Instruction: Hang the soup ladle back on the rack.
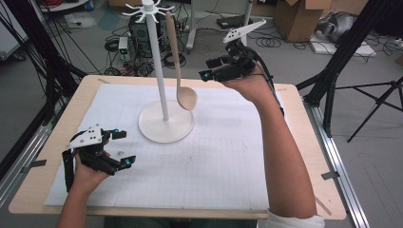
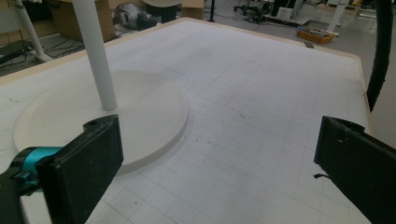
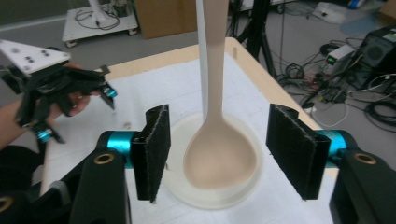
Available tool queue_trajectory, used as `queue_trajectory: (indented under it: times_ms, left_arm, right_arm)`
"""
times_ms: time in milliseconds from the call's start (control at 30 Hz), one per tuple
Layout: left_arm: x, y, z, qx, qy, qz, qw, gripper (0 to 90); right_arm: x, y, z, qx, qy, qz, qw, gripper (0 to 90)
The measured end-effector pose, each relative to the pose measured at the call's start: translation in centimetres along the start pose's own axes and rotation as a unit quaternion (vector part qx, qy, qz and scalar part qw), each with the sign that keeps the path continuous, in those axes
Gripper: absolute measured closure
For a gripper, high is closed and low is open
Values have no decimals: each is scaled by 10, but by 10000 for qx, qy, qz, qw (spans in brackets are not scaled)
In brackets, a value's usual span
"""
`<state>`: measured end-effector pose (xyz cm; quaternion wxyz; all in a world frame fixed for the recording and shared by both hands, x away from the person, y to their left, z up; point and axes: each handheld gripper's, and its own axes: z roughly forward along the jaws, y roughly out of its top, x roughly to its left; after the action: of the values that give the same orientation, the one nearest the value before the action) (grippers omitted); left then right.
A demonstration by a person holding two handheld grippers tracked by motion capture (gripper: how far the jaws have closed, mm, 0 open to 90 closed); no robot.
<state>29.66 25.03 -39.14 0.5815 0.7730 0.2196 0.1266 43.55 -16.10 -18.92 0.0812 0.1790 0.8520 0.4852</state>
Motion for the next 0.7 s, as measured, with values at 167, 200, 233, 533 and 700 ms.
queue_trajectory:
  times_ms: [167, 200, 233, 533, 700]
  left_arm:
    - [-1, 1, 0, 18, -19, 21, 10000, 16]
    - [-1, 1, 0, 23, -17, 21, 10000, 16]
    - [-1, 0, 0, 19, -5, 15, 10000, 17]
    - [-2, 1, 3, 49, -35, 42, 10000, 16]
    - [-2, 1, 3, 56, -32, 43, 10000, 16]
  right_arm:
    - [6, -13, -13, 4, -105, 27, 9999, 338]
    - [7, -16, -16, -9, -127, 24, 9999, 322]
    - [8, -19, -18, -10, -167, 22, 9999, 299]
    - [13, -48, -32, -52, -436, 158, 9989, 175]
    - [15, -68, -33, -166, -412, 218, 9988, 143]
